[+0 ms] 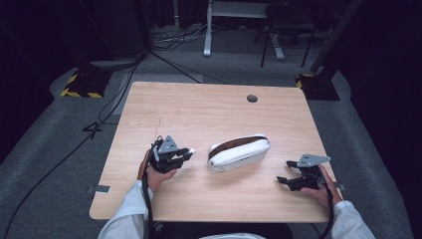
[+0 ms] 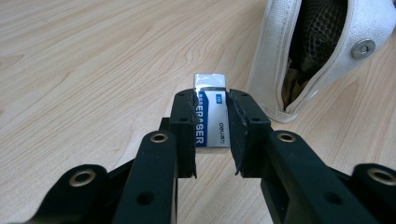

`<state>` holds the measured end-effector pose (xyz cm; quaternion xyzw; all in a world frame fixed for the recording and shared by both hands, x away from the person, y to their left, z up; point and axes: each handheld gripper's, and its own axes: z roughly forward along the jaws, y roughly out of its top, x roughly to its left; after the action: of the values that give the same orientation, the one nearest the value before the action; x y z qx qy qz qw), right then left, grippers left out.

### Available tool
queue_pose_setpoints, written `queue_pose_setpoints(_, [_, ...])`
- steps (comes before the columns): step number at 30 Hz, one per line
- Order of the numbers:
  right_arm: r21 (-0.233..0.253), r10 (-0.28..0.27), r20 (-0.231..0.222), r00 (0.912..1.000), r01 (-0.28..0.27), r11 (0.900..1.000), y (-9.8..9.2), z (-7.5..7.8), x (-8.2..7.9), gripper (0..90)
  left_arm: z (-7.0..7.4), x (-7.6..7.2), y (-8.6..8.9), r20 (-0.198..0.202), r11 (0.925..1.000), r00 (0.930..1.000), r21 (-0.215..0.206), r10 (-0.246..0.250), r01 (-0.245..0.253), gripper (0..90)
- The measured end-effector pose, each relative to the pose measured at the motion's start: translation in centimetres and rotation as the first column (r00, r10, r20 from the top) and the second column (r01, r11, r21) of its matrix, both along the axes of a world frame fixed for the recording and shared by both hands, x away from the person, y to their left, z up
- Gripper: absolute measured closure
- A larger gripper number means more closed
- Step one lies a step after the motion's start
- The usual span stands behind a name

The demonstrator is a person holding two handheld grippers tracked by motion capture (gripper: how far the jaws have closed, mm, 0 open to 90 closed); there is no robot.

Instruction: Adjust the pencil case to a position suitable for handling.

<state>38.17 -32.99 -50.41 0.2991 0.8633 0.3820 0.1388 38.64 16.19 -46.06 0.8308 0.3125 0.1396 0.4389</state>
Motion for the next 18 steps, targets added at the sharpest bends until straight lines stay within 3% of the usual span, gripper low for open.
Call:
queue_pose_setpoints(3, [-0.001,0.000,0.001,1.0000,0.000,1.000,0.0,0.0,0.0,21.4,0.2,0.0,0.0,0.013,0.9999,0.9999,0.012,-0.001,0.001,72.8])
queue_pose_setpoints(18, [0.003,-0.005,-0.001,1.0000,0.005,1.000,0.0,0.0,0.1,20.8,1.7,0.0,-0.4,0.034,1.0000,0.9994,-0.006,-0.003,0.003,72.8])
